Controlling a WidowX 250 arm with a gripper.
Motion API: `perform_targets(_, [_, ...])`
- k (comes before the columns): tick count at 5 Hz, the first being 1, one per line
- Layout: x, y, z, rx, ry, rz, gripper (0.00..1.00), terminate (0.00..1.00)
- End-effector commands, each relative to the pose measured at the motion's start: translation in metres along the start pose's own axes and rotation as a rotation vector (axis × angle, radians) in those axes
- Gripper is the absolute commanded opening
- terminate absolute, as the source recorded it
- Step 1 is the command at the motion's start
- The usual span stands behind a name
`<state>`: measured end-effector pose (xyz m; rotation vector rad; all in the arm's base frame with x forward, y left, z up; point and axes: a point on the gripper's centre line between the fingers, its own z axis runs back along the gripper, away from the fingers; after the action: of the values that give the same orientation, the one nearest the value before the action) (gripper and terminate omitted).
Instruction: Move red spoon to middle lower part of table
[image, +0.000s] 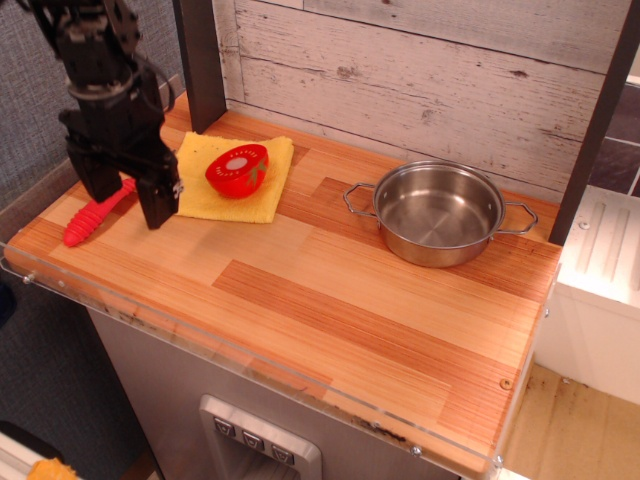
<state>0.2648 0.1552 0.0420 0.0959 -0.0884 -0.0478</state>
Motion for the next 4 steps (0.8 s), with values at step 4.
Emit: perform_targets(4, [0.012, 0.043, 0.022, -0.014, -0.161, 0.021, 1.0, 0.0])
